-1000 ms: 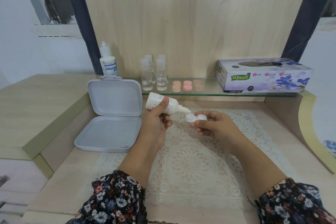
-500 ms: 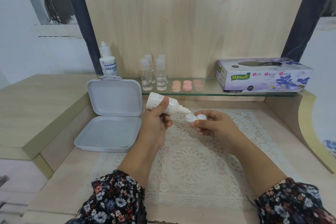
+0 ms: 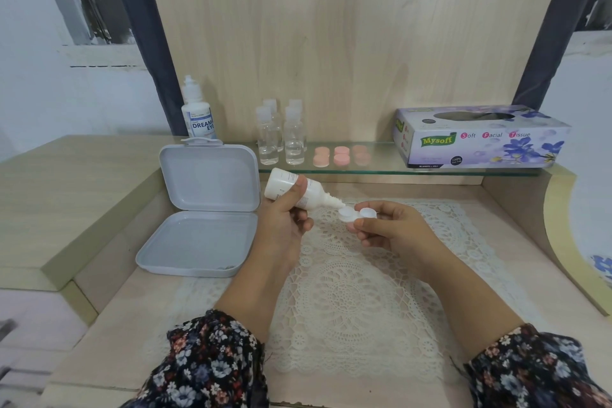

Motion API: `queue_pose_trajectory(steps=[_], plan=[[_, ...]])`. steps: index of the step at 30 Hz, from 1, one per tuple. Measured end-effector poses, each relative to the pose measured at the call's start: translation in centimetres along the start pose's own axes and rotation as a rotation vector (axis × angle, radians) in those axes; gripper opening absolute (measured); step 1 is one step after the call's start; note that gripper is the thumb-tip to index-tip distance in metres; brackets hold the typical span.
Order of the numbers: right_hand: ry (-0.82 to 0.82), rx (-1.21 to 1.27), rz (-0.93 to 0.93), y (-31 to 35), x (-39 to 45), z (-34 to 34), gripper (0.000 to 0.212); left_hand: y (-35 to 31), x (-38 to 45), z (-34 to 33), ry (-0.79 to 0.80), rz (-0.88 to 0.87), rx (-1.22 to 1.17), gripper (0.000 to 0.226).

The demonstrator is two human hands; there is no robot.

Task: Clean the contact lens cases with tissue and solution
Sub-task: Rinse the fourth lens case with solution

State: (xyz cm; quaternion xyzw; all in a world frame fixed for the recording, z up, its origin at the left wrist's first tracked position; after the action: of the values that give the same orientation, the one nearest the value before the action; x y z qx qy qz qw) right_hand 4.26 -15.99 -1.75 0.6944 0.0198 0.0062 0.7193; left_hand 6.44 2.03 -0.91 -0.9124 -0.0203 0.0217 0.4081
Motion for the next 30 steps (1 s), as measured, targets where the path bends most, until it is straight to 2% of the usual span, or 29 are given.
queue_pose_trajectory(steps=[8, 18, 30], plan=[[0.003, -0.007, -0.002, -0.03, 0.01, -0.02, 0.024, -0.03, -0.06, -0.07, 0.011, -0.007, -0.002, 0.044], [0.0, -0.004, 0.001, 0.01, 0.01, -0.06, 0.023, -0.16, -0.11, -0.17, -0.004, -0.014, -0.003, 0.034], [0.001, -0.011, -0.003, 0.06, -0.06, -0.05, 0.023, -0.13, -0.12, -0.07, -0.006, -0.014, 0.008, 0.043]])
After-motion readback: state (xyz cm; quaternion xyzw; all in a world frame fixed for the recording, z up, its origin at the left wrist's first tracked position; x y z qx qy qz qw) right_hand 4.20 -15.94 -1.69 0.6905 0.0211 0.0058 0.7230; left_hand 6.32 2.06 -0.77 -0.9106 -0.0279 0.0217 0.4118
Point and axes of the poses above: each hand's wrist, its own x-axis towards the middle knuckle, its own z-axis out of the back of the hand, y = z × x, the point moved 5 cm from there along x, towards the middle knuckle, and after that the axes turned 6 degrees about -x, right-handed, at the moved point
